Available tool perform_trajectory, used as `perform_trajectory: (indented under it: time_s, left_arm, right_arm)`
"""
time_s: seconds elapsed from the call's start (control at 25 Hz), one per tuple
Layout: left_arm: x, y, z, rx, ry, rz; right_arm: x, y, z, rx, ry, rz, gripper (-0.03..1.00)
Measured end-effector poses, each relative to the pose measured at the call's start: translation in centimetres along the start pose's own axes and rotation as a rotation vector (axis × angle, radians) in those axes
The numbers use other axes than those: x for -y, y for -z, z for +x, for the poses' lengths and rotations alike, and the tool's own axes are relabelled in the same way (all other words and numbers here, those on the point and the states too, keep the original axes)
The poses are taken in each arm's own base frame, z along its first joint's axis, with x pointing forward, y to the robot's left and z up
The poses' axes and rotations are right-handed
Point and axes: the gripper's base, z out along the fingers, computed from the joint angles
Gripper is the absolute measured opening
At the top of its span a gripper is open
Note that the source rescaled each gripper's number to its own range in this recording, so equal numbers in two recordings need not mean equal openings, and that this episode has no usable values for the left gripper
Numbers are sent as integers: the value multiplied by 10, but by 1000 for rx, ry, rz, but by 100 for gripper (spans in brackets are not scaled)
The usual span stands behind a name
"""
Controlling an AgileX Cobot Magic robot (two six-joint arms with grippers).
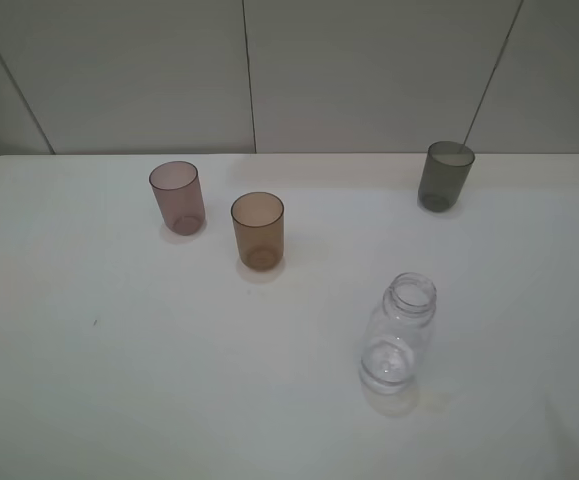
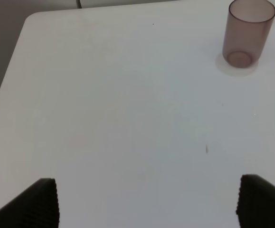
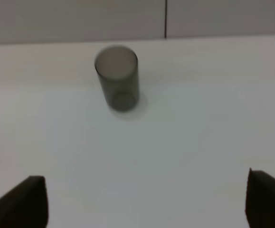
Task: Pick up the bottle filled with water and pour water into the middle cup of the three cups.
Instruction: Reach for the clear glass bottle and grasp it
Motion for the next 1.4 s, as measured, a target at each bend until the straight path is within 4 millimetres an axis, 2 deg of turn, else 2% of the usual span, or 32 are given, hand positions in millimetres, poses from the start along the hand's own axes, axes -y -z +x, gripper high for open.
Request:
perform_trajectory:
  time_s: [0.12, 0.2, 0.4, 0.56, 1.08, 1.24, 1.4]
  left_arm:
    - [0, 0, 0, 0, 0, 0]
    - [0, 0, 0, 0, 0, 0]
    - [0, 0, 0, 0, 0, 0]
    - [0, 0, 0, 0, 0, 0]
    - [0, 0, 0, 0, 0, 0]
    - [0, 0, 0, 0, 0, 0]
    - [0, 0, 0, 0, 0, 0]
  right_arm:
    - [-17, -4, -10, 96, 84, -95, 88]
    - [-30, -6, -9, 142, 159, -167, 88]
    - [-58, -16, 22, 80, 286, -341, 88]
    - [-68, -22, 43, 12, 309, -412, 88]
    - [-44, -13, 111, 21, 269, -447, 88]
    - [-43, -14, 120, 41, 247, -461, 88]
    - [-43, -14, 120, 45, 235, -468, 88]
